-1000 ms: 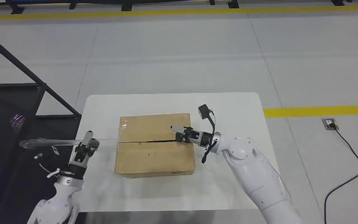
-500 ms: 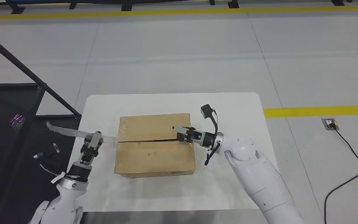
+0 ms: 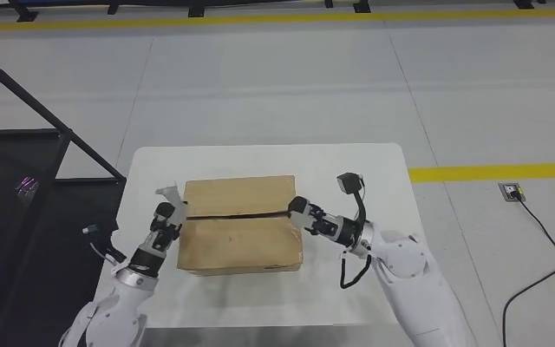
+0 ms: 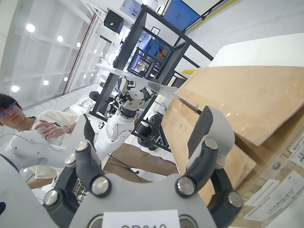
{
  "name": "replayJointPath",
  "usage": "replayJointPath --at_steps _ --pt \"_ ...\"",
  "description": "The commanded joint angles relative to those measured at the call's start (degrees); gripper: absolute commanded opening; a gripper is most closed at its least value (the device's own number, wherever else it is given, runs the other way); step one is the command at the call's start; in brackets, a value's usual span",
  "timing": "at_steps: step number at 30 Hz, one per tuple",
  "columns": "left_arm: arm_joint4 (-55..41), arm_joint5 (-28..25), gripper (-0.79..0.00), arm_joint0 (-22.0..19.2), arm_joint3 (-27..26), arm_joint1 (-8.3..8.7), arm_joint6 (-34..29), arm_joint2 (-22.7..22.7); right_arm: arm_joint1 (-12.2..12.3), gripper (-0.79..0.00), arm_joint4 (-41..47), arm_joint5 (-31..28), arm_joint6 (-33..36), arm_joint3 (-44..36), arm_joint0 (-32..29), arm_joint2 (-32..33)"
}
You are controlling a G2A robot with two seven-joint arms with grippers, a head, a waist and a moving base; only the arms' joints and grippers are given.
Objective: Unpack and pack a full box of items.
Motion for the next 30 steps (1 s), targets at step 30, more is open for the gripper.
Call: replayJointPath --at_steps 30 --pt "-7.4 -2.2 0.0 0.2 -1.3 -0.55 -8.3 -4.2 1.3 0.0 -8.2 3.2 -10.6 -3.2 -0.1 -2.3"
